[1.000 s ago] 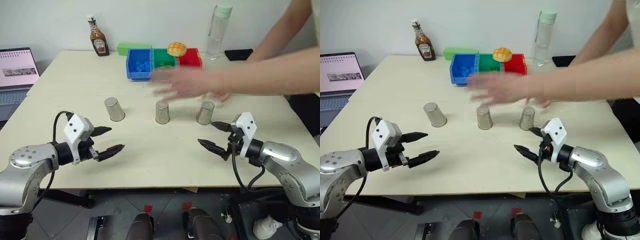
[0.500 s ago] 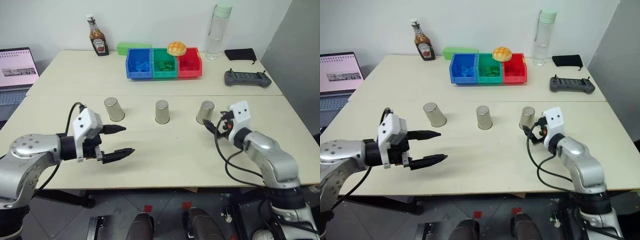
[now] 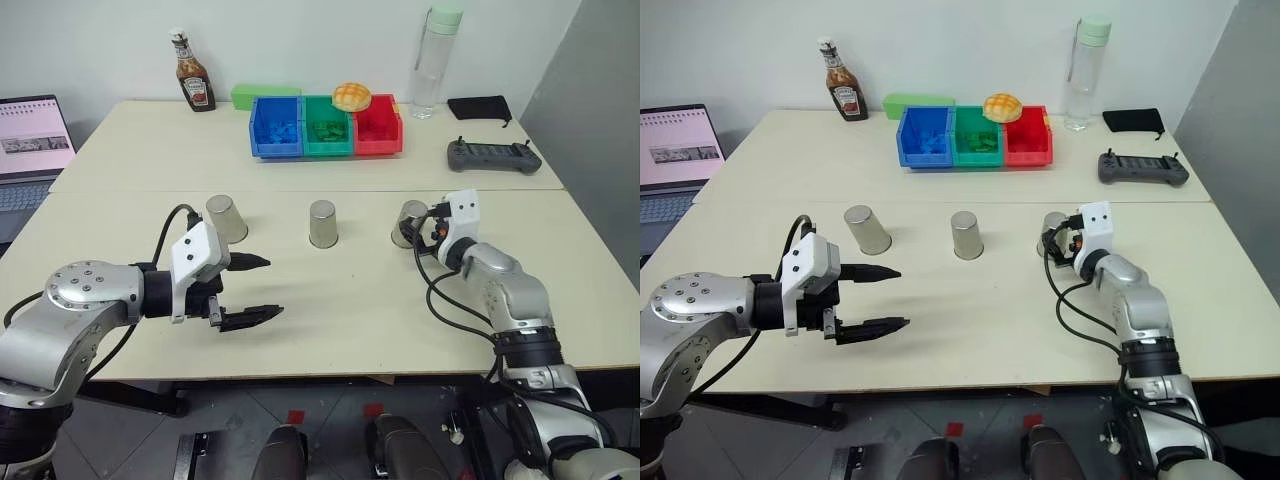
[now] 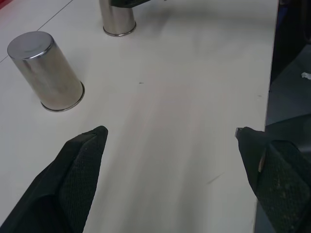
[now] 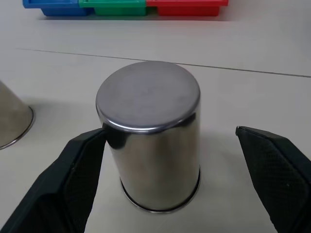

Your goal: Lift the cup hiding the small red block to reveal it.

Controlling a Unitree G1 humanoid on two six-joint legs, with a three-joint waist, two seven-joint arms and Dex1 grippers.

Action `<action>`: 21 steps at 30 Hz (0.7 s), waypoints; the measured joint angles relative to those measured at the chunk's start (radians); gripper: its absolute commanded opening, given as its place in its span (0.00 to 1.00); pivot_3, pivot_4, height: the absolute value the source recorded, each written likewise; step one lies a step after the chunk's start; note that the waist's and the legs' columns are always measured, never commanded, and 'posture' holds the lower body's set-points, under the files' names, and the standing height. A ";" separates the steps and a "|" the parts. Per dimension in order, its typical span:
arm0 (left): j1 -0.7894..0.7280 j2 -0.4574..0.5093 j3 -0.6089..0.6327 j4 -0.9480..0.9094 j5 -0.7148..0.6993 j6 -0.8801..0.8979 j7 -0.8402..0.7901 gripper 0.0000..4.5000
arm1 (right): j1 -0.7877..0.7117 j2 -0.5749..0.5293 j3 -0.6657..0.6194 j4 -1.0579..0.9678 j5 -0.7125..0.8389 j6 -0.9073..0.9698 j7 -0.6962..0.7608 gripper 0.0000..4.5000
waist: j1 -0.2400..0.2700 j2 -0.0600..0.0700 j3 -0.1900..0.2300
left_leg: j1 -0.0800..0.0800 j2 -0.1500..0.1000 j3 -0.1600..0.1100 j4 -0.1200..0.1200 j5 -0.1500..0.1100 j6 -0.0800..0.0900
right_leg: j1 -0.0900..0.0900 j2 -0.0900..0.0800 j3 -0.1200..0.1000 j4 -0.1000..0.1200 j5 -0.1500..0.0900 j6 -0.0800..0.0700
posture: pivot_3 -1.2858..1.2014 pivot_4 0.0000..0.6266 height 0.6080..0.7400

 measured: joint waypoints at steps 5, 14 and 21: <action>0.002 0.003 0.000 0.000 0.012 -0.012 0.000 1.00 | -0.040 0.028 0.000 0.111 -0.015 -0.062 0.014 0.90 | -0.002 0.000 0.000 | 0.000 0.000 0.000 0.000 0.000 0.000 | 0.000 0.000 0.000 0.000 0.000 0.000 | 0.52 0.24 1.00; 0.008 0.003 0.000 0.005 0.016 -0.015 0.005 1.00 | -0.036 0.032 0.001 0.099 -0.032 -0.125 0.064 0.60 | -0.004 0.000 0.000 | 0.000 0.000 0.000 0.000 0.000 0.000 | 0.000 0.000 0.000 0.000 0.000 0.000 | 0.52 0.24 1.00; 0.004 0.000 -0.002 0.007 0.015 -0.015 0.011 1.00 | -0.002 -0.007 -0.027 -0.081 -0.021 -0.173 0.086 0.60 | -0.001 0.000 0.000 | -0.001 0.000 0.000 0.000 0.000 0.000 | 0.000 0.000 0.000 0.000 0.000 0.000 | 0.52 0.24 1.00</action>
